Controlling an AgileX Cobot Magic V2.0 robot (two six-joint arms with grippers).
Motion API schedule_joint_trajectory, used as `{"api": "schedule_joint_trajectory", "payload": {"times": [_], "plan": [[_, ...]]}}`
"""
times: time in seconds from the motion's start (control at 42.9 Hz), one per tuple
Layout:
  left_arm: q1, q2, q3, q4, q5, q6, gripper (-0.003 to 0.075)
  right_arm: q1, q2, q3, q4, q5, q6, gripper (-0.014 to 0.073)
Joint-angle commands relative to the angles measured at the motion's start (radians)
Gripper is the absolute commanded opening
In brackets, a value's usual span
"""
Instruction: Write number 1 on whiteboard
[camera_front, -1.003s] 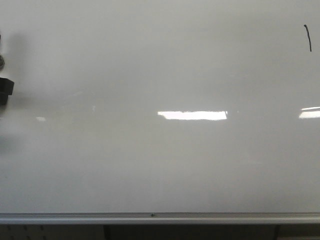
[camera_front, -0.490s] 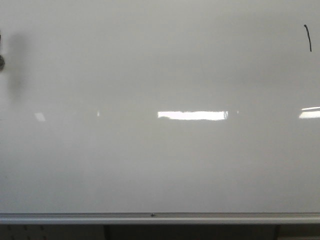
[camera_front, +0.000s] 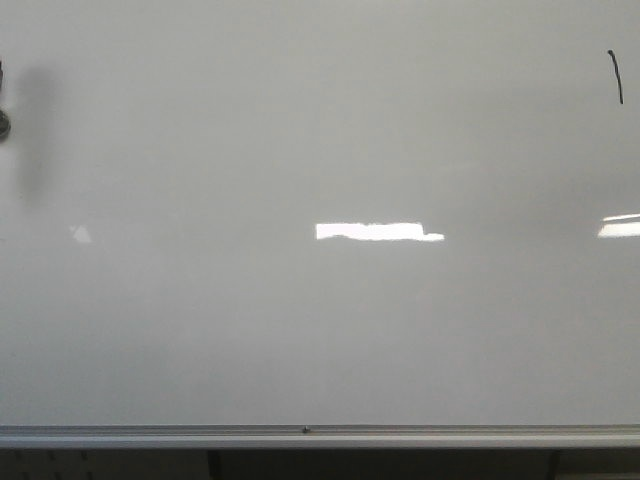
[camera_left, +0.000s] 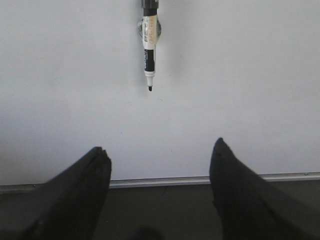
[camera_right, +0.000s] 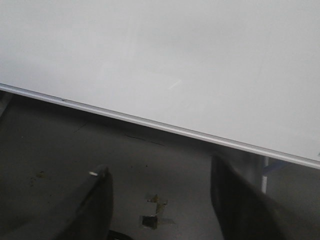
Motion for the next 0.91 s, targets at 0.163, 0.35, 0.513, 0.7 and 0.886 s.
{"api": "schedule_joint_trajectory", "payload": {"times": [0.163, 0.35, 0.513, 0.7, 0.886], "plan": [[-0.005, -0.120, -0.031, -0.045, 0.021, 0.000, 0.0428, -0.004, -0.088, -0.013, -0.079, -0.009, 0.055, 0.0359], [-0.005, -0.138, -0.028, -0.045, 0.015, 0.000, 0.0328, -0.004, -0.095, -0.013, -0.079, -0.010, 0.055, 0.0237], [-0.005, -0.138, -0.028, -0.044, 0.015, 0.036, 0.0114, -0.004, -0.095, -0.013, -0.079, -0.010, 0.054, 0.0017], [-0.005, -0.138, -0.028, -0.045, 0.014, 0.036, -0.0020, -0.004, -0.095, -0.013, -0.079, -0.020, 0.054, -0.0095], [-0.005, -0.138, -0.028, -0.049, 0.020, 0.036, -0.0020, -0.004, -0.095, -0.013, -0.061, -0.012, 0.054, -0.0097]]}}
